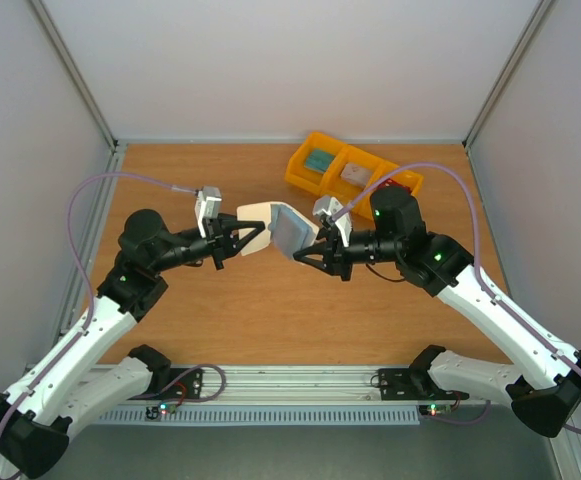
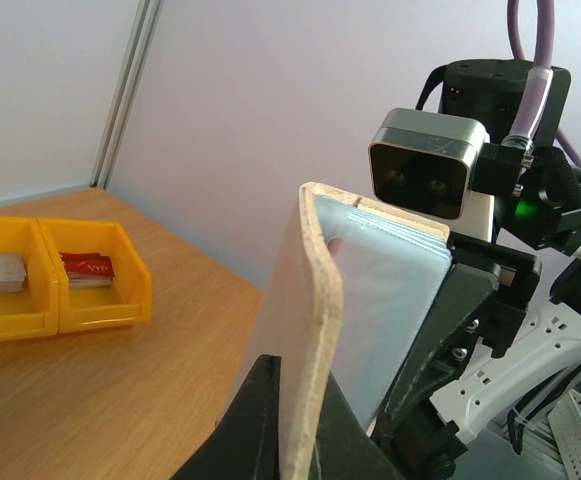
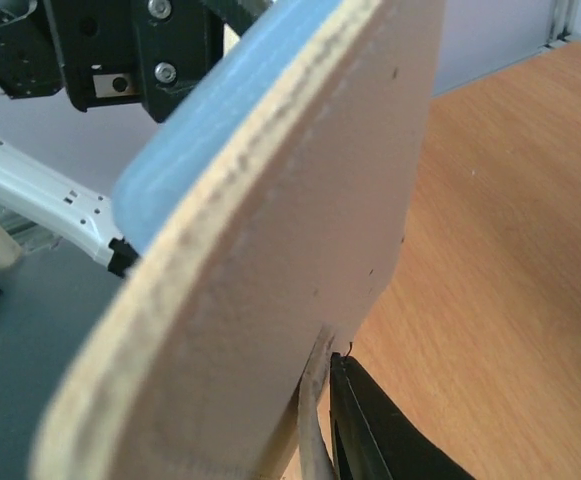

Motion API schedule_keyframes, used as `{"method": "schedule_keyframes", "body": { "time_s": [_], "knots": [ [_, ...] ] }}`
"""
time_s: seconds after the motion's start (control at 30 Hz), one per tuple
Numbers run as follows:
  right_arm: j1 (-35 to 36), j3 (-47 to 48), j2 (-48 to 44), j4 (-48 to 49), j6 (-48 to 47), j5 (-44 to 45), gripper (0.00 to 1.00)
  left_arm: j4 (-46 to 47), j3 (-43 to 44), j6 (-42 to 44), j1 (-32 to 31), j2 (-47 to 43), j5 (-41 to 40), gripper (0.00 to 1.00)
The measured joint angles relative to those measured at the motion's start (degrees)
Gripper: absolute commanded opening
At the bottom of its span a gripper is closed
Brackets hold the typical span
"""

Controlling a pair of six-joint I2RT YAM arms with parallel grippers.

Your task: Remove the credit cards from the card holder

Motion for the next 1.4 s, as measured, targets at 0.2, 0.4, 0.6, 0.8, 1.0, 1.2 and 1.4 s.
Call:
{"method": "schedule_keyframes", "body": {
  "time_s": [0.2, 0.4, 0.6, 0.8, 1.0, 1.2, 1.4],
  "knots": [
    [0.0, 0.0, 0.0, 1.3, 1.6, 2.8, 0.18, 0.2, 0.0, 0.0, 0.0, 0.0, 0.0, 0.00],
    [0.0, 0.0, 0.0, 2.5, 2.7, 4.7, 0.14, 0.3, 0.0, 0.0, 0.1, 0.0, 0.0, 0.00],
    [0.2, 0.1, 0.2, 2.5, 3.1, 9.1, 0.15, 0.3, 0.0, 0.0, 0.1, 0.0, -0.4, 0.00],
    [0.5, 1.3, 1.8, 2.8, 4.3, 11.5, 0.19, 0.3, 0.0, 0.0, 0.1, 0.1, -1.1, 0.00],
    [0.5, 4.4, 4.2, 2.5, 5.4, 12.3, 0.16, 1.1, -0.2, -0.4, 0.1, 0.1, -1.6, 0.00],
    [0.5, 4.7, 5.3, 2.6, 6.0, 9.7, 0.09, 1.2, -0.9, -0.6, 0.1, 0.1, -2.6, 0.00],
    [0.4, 5.4, 6.2, 2.6, 6.1, 7.4, 0.01, 1.2, -1.4, -0.6, 0.0, -0.1, -4.2, 0.29]
  ]
}}
